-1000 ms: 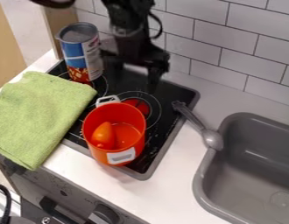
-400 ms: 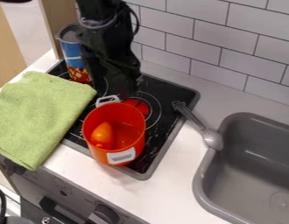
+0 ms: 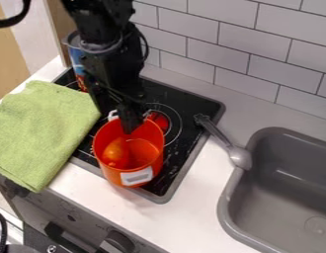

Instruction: Move the orange object out of the orange soup bowl

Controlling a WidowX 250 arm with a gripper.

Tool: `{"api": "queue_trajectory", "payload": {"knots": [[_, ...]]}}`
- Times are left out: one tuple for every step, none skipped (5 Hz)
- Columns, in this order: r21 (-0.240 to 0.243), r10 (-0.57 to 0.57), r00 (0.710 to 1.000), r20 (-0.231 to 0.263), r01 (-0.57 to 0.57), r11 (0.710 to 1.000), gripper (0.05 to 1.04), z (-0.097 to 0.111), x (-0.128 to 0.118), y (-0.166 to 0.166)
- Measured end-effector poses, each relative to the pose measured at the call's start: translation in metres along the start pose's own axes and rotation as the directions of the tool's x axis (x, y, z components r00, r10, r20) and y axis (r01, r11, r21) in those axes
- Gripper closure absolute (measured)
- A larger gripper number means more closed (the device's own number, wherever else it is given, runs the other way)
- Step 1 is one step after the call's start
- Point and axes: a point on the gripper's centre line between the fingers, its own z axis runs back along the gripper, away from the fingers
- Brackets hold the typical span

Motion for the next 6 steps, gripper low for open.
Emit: {"api": "queue_trajectory", "payload": {"knots": [[0.007,0.003,1.000,0.000,-0.003,1.000,0.233,-0.006,-0.003,-0.004],[0.006,0.013,1.000,-0.001,-0.013,1.000,0.151,-0.012,-0.003,-0.003],[0.018,0.034,0.999,-0.009,-0.034,0.999,0.133,-0.020,-0.005,-0.001],[0.016,0.051,0.998,-0.023,-0.051,0.999,0.129,-0.025,-0.006,0.001],[0.025,0.075,0.997,-0.025,-0.075,0.997,0.132,-0.029,-0.006,0.004],[0.044,0.093,0.996,-0.006,-0.093,0.995,0.144,-0.032,-0.007,0.005]]}}
